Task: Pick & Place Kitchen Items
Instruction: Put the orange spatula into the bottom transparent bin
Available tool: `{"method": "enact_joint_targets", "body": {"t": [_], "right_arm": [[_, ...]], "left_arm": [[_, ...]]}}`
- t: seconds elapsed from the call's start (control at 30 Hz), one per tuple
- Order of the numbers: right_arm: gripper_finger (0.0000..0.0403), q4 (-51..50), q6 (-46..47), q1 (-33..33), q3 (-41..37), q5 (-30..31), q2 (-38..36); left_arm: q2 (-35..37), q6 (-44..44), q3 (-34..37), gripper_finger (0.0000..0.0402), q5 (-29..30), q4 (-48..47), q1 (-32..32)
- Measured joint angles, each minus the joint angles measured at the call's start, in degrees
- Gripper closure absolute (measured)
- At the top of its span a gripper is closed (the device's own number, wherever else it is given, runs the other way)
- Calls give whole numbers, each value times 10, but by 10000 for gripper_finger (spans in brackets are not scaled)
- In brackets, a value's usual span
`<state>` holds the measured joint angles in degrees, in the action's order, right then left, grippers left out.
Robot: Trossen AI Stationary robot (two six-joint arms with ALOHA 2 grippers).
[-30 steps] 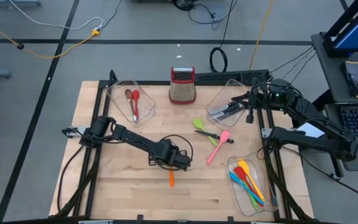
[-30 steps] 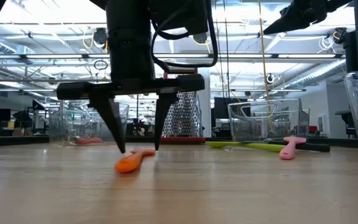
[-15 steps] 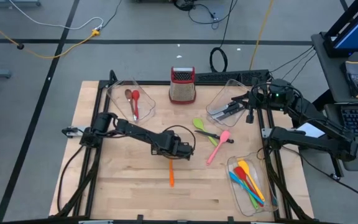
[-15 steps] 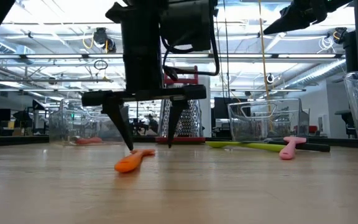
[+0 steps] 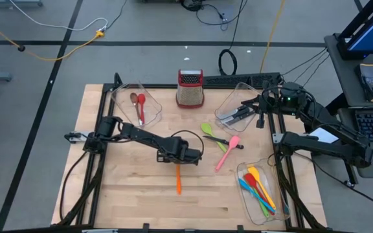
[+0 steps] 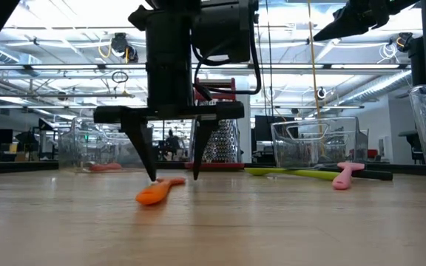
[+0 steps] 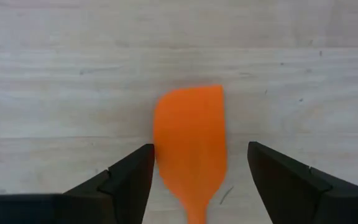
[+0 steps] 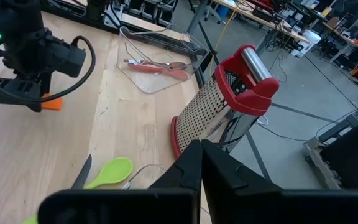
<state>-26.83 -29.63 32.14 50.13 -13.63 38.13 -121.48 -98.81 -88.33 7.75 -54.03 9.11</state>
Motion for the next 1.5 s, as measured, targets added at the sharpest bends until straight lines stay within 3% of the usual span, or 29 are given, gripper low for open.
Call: {"method": "enact_joint_targets", "body": {"t": [0.3, 0.73, 1.1, 1.27, 1.5], "right_arm": [[403, -1, 5, 0, 0, 1, 0], [403, 0, 10, 0, 0, 1, 4], [403, 0, 11, 0, 0, 1, 4], [403, 0, 19, 0, 0, 1, 4], [403, 0, 19, 0, 0, 0, 4]], "left_arm": [[-19, 1, 34, 204, -2, 60, 7], [-23, -23, 34, 344, 11, 50, 5], [-6, 12, 15, 353, 17, 39, 4], [15, 14, 12, 394, 40, 50, 4], [30, 30, 14, 394, 61, 55, 3]]}}
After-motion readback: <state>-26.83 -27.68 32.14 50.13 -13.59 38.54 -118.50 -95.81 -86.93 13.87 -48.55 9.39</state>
